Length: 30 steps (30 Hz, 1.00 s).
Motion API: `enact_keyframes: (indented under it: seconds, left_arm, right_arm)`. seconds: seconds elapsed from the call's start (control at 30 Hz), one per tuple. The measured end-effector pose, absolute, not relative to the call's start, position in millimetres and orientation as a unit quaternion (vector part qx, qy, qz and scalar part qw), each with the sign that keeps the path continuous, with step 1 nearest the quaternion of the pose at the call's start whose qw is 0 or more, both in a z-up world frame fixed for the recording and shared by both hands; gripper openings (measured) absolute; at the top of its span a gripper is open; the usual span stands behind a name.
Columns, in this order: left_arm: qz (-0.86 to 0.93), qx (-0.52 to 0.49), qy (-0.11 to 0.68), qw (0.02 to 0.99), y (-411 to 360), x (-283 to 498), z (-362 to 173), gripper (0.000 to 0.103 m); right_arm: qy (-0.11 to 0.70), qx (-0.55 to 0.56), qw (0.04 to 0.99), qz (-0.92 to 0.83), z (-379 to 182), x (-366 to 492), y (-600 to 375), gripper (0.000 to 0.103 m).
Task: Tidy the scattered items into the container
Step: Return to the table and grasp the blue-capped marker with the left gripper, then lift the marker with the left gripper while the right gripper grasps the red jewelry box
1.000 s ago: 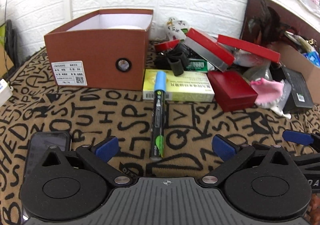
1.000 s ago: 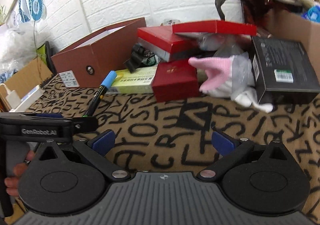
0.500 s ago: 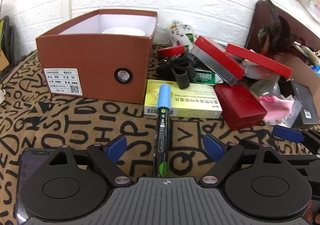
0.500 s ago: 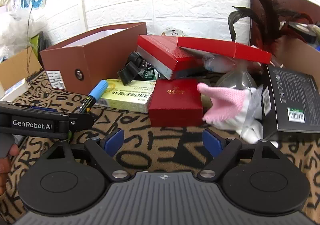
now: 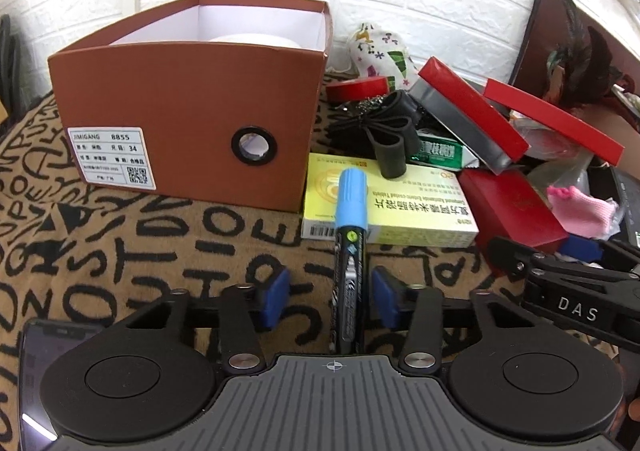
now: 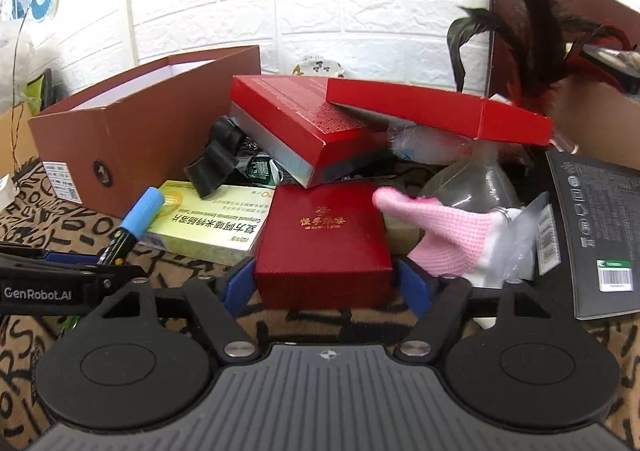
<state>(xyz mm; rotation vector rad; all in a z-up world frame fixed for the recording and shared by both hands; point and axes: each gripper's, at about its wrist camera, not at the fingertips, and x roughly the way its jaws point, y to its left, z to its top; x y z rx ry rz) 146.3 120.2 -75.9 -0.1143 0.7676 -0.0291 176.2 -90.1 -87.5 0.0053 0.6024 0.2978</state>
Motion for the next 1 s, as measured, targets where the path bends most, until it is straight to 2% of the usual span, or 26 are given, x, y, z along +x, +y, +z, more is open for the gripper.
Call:
enact_keyframes:
  seconds: [0.03, 0.07, 0.13, 0.37, 1.0]
  left_arm:
    - [-0.01, -0.053, 0.375, 0.926, 121, 148, -76, 0.028]
    - [-0.007, -0.052, 0.375, 0.925, 121, 149, -77, 0.018]
    - [-0.004, -0.056, 0.377, 0.925, 124, 150, -77, 0.013]
    - [-0.018, -0.049, 0.38, 0.924, 120, 132, -77, 0.012]
    - [-0.066, -0.023, 0.395, 0.916, 94, 40, -79, 0.013]
  right_arm:
    - [0.299, 0.006, 0.943, 0.146, -89, 179, -90, 0.075]
    - [0.3, 0.006, 0.943, 0.144, -90, 181, -89, 0.075]
    - [0.3, -0.005, 0.944, 0.141, -91, 182, -86, 0.074]
    - [0.306, -0.017, 0.941, 0.142, -88, 168, -85, 0.074]
    - [0.329, -0.013, 0.934, 0.138, -87, 51, -108, 0.074]
